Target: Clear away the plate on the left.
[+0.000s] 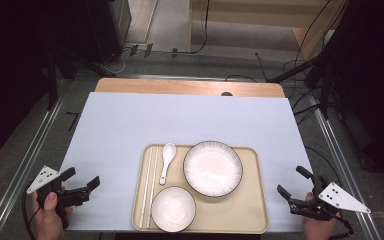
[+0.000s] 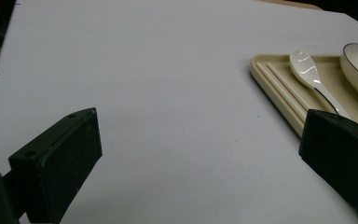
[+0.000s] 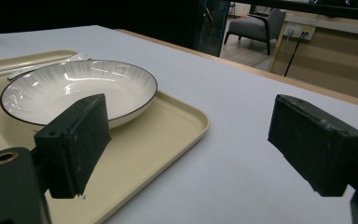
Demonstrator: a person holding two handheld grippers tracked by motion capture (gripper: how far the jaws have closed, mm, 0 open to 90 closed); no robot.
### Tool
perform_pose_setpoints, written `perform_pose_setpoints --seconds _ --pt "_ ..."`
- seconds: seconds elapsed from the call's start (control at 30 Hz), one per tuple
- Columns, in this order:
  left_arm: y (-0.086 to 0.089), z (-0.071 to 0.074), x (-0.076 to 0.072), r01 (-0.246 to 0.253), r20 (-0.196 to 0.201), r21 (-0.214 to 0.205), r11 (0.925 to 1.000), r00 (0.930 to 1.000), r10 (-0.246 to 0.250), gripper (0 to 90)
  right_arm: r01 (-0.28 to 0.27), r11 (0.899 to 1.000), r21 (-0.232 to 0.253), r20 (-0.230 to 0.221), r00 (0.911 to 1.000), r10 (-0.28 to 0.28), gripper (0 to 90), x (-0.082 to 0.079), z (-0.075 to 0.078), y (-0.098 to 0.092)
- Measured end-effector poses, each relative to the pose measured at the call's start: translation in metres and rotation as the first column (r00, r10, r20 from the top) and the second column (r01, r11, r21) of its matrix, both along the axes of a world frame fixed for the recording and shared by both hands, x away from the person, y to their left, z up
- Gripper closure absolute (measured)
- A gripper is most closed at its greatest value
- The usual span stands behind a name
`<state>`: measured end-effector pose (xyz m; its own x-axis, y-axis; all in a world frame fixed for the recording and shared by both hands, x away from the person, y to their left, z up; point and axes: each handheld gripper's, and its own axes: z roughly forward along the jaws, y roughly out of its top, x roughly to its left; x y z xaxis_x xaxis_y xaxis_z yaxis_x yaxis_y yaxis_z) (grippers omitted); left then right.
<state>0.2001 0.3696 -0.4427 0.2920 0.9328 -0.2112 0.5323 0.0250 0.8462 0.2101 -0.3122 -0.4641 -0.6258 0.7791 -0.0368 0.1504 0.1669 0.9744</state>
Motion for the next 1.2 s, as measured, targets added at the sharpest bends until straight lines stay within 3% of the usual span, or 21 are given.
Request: perform_pose_setpoints --seconds 0.1,0.27,0.47,0.57,0.8,0.97,1.1,1.2 --pt "0.002 -0.002 -0.001 -0.008 0.003 0.006 0.9999 1.0 0.008 0.0 0.006 1.0 0.0 0.007 1.0 -0.006 13.0 0.0 0.0 -0.001" --pt "-0.001 -0.005 -0.001 0.022 0.0 0.048 0.9986 0.9997 -0.022 0.0 0.04 0.999 0.006 0.001 0.9992 -0.04 13.0 -0.002 -0.001 -0.005" --pt "-0.002 0.003 -0.006 0.009 0.032 0.018 0.9998 0.9994 -0.009 0.0 0.12 0.989 0.088 0.008 0.9926 -0.121 13.0 -0.01 -0.004 -0.022" --pt "0.004 0.007 -0.012 -0.002 0.052 0.016 0.9999 0.9986 0.002 0.0 0.128 0.988 0.09 0.0 0.9917 -0.128 13.0 -0.01 -0.006 -0.024" --pt "0.01 0.006 -0.014 -0.033 0.051 0.022 0.9992 0.9982 0.032 0.0 0.136 0.988 0.077 -0.015 0.9907 -0.135 13.0 -0.01 -0.008 -0.022" --pt "0.015 0.009 -0.016 -0.045 0.054 -0.024 0.9987 0.9975 0.046 0.0 0.151 0.985 0.089 -0.011 0.9886 -0.15 13.0 -0.011 -0.009 -0.025" --pt "0.018 0.009 -0.015 -0.04 0.059 -0.027 0.9988 0.9974 0.042 0.0 0.162 0.983 0.087 -0.024 0.9867 -0.161 13.0 -0.01 -0.01 -0.024" --pt "0.021 0.01 -0.015 -0.045 0.059 -0.038 0.9983 0.9971 0.047 0.0 0.166 0.983 0.075 -0.007 0.986 -0.166 13.0 -0.011 -0.01 -0.023"
